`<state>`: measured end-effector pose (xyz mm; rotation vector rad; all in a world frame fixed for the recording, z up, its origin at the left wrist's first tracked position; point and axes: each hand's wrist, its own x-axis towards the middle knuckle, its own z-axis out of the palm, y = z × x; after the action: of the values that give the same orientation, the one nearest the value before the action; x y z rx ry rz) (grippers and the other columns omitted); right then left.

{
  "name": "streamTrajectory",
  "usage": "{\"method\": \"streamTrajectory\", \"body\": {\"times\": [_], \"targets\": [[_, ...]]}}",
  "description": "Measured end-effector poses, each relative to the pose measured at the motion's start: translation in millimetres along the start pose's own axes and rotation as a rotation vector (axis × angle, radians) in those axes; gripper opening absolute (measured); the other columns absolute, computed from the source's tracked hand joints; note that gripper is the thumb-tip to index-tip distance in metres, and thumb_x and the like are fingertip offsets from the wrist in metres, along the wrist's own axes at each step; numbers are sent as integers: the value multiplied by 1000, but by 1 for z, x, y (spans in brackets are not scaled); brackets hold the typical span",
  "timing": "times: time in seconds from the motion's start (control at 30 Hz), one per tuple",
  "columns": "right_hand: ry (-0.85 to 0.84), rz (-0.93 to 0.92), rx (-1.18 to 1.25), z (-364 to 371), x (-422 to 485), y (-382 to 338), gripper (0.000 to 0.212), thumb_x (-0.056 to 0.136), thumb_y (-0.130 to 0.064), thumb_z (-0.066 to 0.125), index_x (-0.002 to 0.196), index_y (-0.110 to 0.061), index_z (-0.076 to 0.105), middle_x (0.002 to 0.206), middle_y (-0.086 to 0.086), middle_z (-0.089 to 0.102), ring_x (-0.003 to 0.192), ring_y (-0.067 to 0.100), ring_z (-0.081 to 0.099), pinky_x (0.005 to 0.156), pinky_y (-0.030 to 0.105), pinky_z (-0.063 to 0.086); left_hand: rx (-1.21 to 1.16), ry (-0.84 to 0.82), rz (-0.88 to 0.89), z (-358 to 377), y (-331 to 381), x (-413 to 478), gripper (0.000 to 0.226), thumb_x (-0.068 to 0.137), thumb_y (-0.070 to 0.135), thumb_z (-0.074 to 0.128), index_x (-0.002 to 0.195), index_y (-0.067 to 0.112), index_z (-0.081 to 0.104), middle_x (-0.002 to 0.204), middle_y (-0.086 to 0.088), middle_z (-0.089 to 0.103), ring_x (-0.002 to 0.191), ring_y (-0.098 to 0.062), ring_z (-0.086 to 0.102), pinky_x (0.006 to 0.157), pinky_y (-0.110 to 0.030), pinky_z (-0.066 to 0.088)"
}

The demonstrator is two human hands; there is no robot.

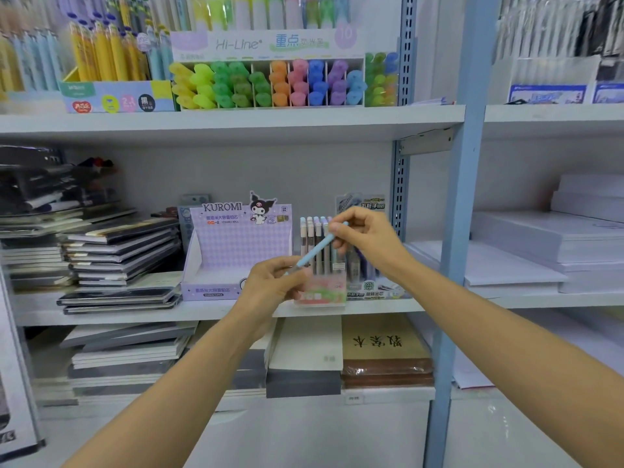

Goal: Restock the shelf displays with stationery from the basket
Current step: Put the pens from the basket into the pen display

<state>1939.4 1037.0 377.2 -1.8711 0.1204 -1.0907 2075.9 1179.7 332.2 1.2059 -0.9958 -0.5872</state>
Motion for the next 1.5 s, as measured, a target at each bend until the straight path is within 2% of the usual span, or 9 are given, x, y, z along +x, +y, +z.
{"method": "streamTrajectory", "body": {"times": [0.2, 0.43, 0.53, 0.67, 0.8, 0.93, 1.03, 1.3, 1.5], "targets": [[-109, 73, -2, -7, -15, -4, 8, 85, -4, 68, 91, 1, 64, 72, 7, 70, 64, 20, 67, 60, 23, 57, -378, 86, 57, 1, 8, 0, 17, 83, 14, 69, 98, 7, 70, 86, -5, 74, 73, -11, 69, 66, -19, 55], [-318, 73, -125, 1, -27, -9, 8, 86, -7, 69, 89, -2, 64, 80, 2, 72, 73, 13, 68, 68, 19, 53, -384, -16, 137, 14, 12, -1, 24, 88, 24, 61, 103, 5, 66, 104, -10, 73, 99, -21, 70, 80, -29, 57], [-202, -43, -217, 5, -25, -12, 14, 90, -18, 66, 97, -7, 65, 88, 5, 69, 79, 19, 66, 72, 28, 56, -220, -13, 176, 17, 11, 0, 20, 96, 20, 54, 103, 5, 65, 92, -6, 74, 89, -16, 71, 76, -25, 56], [-95, -91, -122, 9, -19, -20, 21, 93, -18, 62, 113, -15, 65, 97, 1, 69, 88, 14, 68, 73, 20, 53, -17, -23, 248, 24, 9, -3, 13, 95, 15, 58, 102, 9, 66, 88, 1, 75, 87, -11, 71, 70, -17, 54], [-128, -99, -148, 8, -18, -22, 8, 94, -13, 60, 96, -15, 67, 82, -11, 69, 78, 3, 65, 70, 15, 50, 258, 45, 321, 27, 4, -3, 15, 96, 24, 58, 108, 16, 63, 105, 3, 69, 99, -11, 64, 81, -20, 49], [129, -114, -105, -6, -12, -23, 11, 97, -12, 53, 101, -3, 59, 89, 6, 68, 79, 10, 68, 68, 22, 56, 975, 82, 546, 16, -13, 0, 46, 94, 29, 58, 137, 16, 46, 142, 2, 44, 132, -14, 34, 107, -29, 30], [278, -139, -137, -16, -5, -19, 9, 98, -12, 53, 99, -5, 58, 90, 13, 69, 81, 15, 69, 67, 25, 57, 1216, -6, 514, 11, -33, -1, 64, 95, 30, 55, 151, 14, 26, 159, -2, 22, 147, -18, 11, 117, -32, 14], [232, -97, -401, -7, 1, 16, 9, 95, -14, 58, 98, -8, 64, 86, 6, 70, 80, 14, 69, 70, 23, 58, 1345, -38, 543, 3, -49, 0, 71, 98, 35, 47, 155, 18, 9, 163, 0, 3, 149, -17, -8, 119, -33, 9], [104, -62, -492, -7, 10, 20, 11, 96, -15, 57, 99, -8, 66, 84, 0, 70, 71, -4, 65, 66, 14, 55, 1310, -24, 564, 2, -53, 2, 64, 101, 37, 40, 155, 18, 11, 162, -1, 6, 149, -17, -6, 117, -33, 14]]}}
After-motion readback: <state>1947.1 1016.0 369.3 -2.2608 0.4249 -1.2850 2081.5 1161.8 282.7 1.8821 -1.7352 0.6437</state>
